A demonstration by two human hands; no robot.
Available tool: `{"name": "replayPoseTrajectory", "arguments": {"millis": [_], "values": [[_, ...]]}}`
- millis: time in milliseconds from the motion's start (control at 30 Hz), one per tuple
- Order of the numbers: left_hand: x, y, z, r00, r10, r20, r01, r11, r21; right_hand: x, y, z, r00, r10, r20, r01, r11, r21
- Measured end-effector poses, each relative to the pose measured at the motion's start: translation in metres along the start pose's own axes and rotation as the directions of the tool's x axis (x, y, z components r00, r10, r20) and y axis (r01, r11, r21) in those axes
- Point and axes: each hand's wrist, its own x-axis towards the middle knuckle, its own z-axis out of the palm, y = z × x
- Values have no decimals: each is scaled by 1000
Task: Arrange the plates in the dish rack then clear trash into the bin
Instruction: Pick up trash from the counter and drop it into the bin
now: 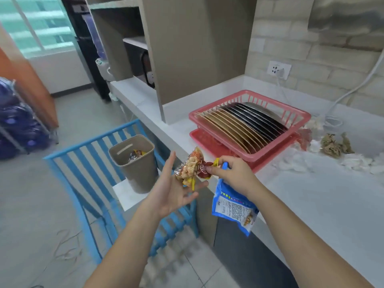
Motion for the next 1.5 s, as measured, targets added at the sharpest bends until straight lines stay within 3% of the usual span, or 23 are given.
{"name": "replayPoseTrajectory", "arguments": {"millis": [100, 233, 333, 467, 800, 933, 1067, 1133, 1300, 1500], "values": [[-23, 12, -35, 979, 196, -53, -181, 959, 219, 16, -15, 44, 1000, 23, -20, -23, 1000, -5], [-38, 29, -71, 904, 381, -195, -303, 892, 336, 31, -24, 107, 997, 34, 65, -32, 999, -36], [-46, 42, -103, 833, 440, -335, -329, 882, 338, 41, -31, 153, 994, 16, 107, -10, 999, -49], [-54, 62, -146, 799, 461, -386, -348, 878, 329, 59, -47, 201, 986, -3, 166, 1, 1000, 11], [-3, 128, -248, 654, 451, -607, -270, 889, 370, 144, -53, 266, 963, 84, 257, -64, 994, -85], [33, 154, -280, 589, 429, -685, -168, 894, 416, 198, -50, 269, 968, 192, 161, -209, 973, 98], [75, 178, -310, 544, 413, -730, 41, 856, 515, 260, -53, 264, 956, 284, 76, -294, 929, 224], [93, 186, -323, 525, 448, -724, 172, 777, 605, 280, -55, 260, 962, 269, 39, -271, 939, 212], [137, 195, -359, 585, 479, -654, 429, 501, 752, 330, -29, 262, 964, 265, 22, -266, 960, 90], [158, 187, -381, 631, 536, -561, 670, -12, 742, 361, -17, 284, 992, 121, -28, -121, 993, -4]]}}
